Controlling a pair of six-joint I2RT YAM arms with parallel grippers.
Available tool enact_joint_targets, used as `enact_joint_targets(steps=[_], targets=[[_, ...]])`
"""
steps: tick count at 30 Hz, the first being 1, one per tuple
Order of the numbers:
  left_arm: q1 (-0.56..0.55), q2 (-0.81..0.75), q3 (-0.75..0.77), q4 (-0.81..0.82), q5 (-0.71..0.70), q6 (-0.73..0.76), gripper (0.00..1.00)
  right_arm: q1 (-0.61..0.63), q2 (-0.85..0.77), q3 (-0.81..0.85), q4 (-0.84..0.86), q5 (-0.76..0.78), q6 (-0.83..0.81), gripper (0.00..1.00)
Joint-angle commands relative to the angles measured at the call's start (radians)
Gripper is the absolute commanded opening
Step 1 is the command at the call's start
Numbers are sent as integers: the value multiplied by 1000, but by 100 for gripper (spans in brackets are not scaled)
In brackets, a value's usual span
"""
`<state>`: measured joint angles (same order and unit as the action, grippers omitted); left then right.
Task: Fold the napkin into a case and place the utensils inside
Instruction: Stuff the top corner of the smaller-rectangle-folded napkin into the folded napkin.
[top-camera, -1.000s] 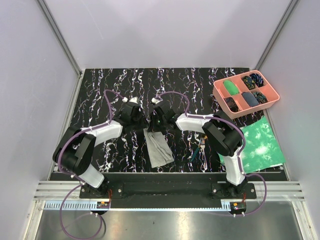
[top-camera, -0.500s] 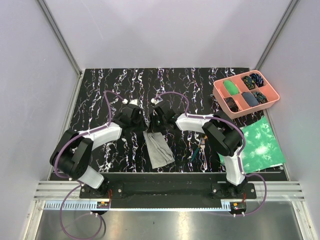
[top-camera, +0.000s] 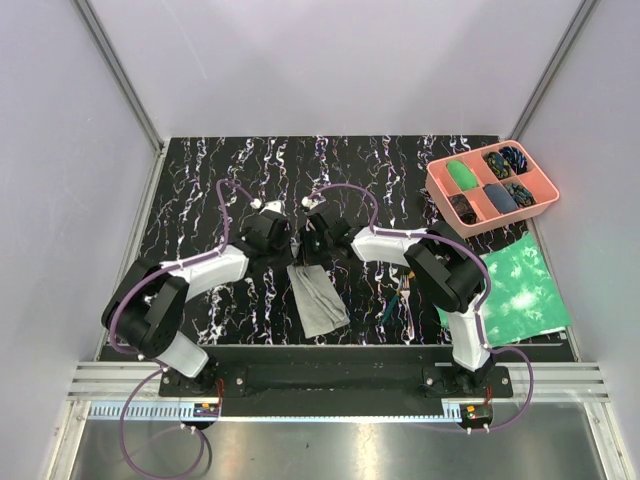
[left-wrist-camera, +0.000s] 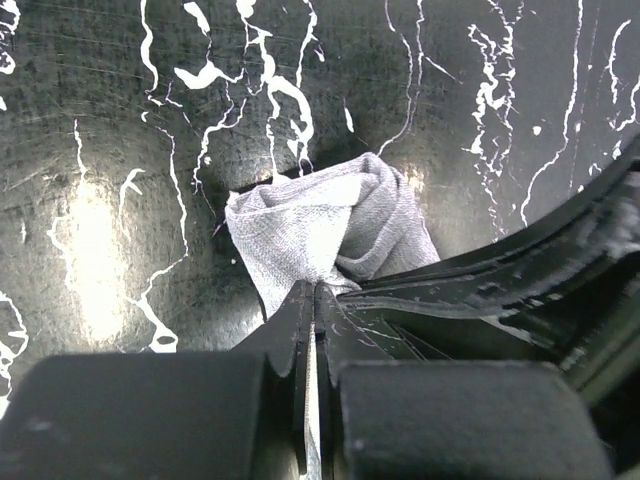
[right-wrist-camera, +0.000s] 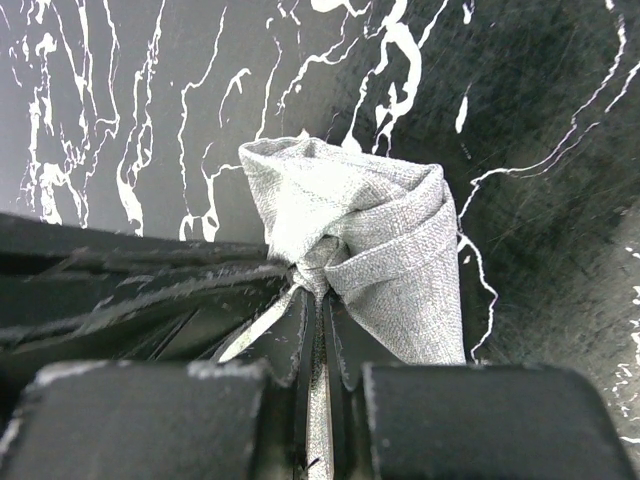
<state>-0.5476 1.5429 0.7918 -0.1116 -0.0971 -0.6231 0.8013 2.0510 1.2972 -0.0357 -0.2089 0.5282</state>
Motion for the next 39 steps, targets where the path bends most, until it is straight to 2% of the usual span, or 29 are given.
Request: enact_joint_targets(steps=[1, 5, 9, 15, 18, 19, 22, 25, 28, 31, 33, 36, 37, 39], targets=[[-18, -90, 24, 24, -18, 19, 0, 6, -2, 25, -7, -46, 12, 0], [-12, -125, -5, 29, 3, -22, 0, 7, -5, 45, -55, -35, 23, 0], [11, -87, -13, 69, 92, -58, 0, 10, -2, 62, -87, -12, 35, 0], [11, -49, -66, 108, 114, -90, 0, 10, -14, 120, -82, -66, 137, 0], [11, -69, -95, 135, 100, -90, 0, 7, -12, 110, -12, -57, 242, 0], [9, -81, -100, 135, 74, -89, 0, 6, -11, 99, 59, -66, 286, 0], [14, -92, -114, 141, 71, -81, 0, 7, 12, 84, 155, -79, 329, 0], [21, -101, -134, 173, 91, -84, 0, 7, 40, 50, 262, -121, 337, 0], [35, -98, -143, 185, 91, -81, 0, 15, 52, 48, 215, -90, 258, 0], [55, -89, -155, 217, 160, -79, 0, 15, 52, 53, 140, -76, 182, 1], [64, -93, -148, 224, 174, -76, 0, 16, 66, 66, 81, -86, 145, 3], [71, -112, -140, 207, 169, -75, 0, 15, 45, 45, 53, -67, 116, 12], [71, -115, -137, 199, 168, -75, 0, 15, 20, 40, 46, -63, 107, 21], [78, -124, -135, 184, 160, -73, 0, 15, -1, 42, -11, -46, 67, 30]])
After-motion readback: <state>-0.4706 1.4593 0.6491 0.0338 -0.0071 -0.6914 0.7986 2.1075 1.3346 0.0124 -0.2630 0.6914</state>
